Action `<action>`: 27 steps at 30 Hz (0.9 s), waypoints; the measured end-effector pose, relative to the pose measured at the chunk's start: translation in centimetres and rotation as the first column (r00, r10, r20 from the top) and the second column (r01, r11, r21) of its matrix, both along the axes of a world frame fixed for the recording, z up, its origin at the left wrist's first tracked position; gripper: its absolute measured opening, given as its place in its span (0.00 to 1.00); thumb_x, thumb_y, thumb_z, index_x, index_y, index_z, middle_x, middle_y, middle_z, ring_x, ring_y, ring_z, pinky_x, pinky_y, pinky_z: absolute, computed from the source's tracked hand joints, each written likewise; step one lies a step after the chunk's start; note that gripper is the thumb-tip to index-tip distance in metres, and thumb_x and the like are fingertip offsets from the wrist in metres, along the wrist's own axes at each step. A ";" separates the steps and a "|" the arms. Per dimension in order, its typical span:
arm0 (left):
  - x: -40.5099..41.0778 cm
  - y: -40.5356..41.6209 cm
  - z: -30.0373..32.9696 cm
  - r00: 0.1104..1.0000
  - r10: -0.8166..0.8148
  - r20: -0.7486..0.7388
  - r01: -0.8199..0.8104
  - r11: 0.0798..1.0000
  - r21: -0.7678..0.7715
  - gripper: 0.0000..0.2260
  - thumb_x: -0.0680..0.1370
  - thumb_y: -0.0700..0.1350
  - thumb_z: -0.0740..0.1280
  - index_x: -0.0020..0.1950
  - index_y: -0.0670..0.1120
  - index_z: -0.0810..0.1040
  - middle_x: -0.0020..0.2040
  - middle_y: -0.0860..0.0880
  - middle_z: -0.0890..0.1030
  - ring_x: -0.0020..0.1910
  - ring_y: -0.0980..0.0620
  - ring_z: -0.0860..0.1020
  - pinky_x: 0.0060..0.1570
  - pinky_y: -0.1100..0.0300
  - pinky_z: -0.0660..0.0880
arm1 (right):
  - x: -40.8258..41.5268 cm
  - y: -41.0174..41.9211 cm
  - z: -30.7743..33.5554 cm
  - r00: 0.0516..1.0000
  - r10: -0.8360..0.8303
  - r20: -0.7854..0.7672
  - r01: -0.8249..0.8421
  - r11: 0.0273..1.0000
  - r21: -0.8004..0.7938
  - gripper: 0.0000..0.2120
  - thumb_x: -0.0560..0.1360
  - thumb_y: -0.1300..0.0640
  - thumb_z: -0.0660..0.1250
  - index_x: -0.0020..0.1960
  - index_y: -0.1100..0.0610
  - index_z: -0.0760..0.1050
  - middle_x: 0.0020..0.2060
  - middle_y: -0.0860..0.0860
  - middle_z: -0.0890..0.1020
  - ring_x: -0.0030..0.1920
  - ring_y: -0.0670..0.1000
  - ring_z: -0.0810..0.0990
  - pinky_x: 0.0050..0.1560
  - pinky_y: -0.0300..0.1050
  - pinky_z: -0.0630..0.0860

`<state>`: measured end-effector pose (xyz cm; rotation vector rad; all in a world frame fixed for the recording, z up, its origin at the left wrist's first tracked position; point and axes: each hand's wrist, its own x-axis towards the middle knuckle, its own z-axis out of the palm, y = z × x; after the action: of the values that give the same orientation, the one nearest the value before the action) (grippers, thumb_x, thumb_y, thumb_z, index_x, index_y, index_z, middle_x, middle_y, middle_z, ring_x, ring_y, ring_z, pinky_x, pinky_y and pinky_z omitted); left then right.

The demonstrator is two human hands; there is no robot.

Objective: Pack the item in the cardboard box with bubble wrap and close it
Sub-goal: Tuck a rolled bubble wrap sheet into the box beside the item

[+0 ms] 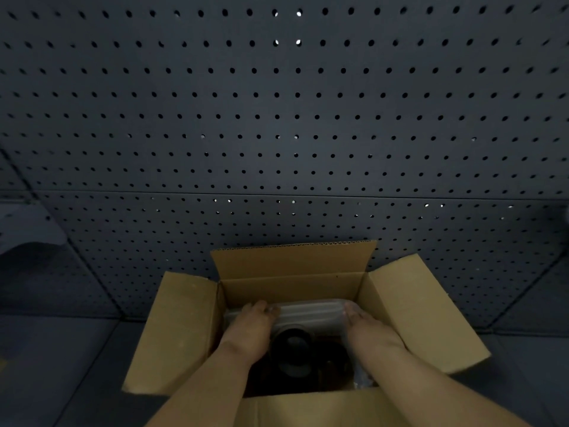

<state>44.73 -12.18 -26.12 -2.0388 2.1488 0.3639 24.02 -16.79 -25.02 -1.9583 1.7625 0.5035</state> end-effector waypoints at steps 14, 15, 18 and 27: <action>0.1 -0.4 -0.5 1.000 -0.022 -0.011 0.022 0.999 0.035 0.30 0.78 0.31 0.56 0.78 0.48 0.54 0.74 0.44 0.61 0.71 0.42 0.62 0.70 0.52 0.63 | -0.1 0.3 -0.7 0.990 -0.064 0.129 0.068 0.997 -0.033 0.25 0.83 0.61 0.51 0.78 0.58 0.50 0.77 0.56 0.56 0.76 0.58 0.58 0.73 0.49 0.59; 0.2 -0.3 -0.5 1.000 -0.023 -0.014 0.023 0.999 0.025 0.30 0.78 0.31 0.56 0.78 0.48 0.54 0.74 0.44 0.61 0.71 0.42 0.62 0.70 0.52 0.62 | -0.1 0.3 -0.8 0.989 -0.068 0.135 0.073 0.997 -0.034 0.25 0.83 0.61 0.51 0.78 0.58 0.50 0.77 0.56 0.56 0.76 0.58 0.58 0.73 0.49 0.59; 0.5 -0.3 -0.5 0.999 -0.034 -0.018 0.034 0.999 0.001 0.30 0.78 0.31 0.56 0.77 0.48 0.55 0.74 0.45 0.61 0.71 0.43 0.62 0.70 0.53 0.63 | 0.2 0.3 -0.7 0.983 -0.122 0.138 0.120 0.993 0.018 0.25 0.83 0.61 0.47 0.79 0.57 0.46 0.78 0.56 0.53 0.76 0.58 0.57 0.73 0.50 0.58; 0.8 0.1 0.0 0.996 -0.092 0.017 0.092 0.996 -0.008 0.30 0.77 0.32 0.56 0.77 0.50 0.56 0.73 0.46 0.62 0.70 0.43 0.64 0.66 0.52 0.64 | -0.1 1.6 -2.2 0.962 -0.223 0.155 0.231 0.972 -0.037 0.27 0.82 0.66 0.46 0.78 0.61 0.39 0.79 0.51 0.44 0.78 0.53 0.49 0.76 0.49 0.57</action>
<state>45.52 -12.07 -26.13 -1.9322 2.2287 0.3241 23.92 -15.16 -27.17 -1.7485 1.8898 0.2256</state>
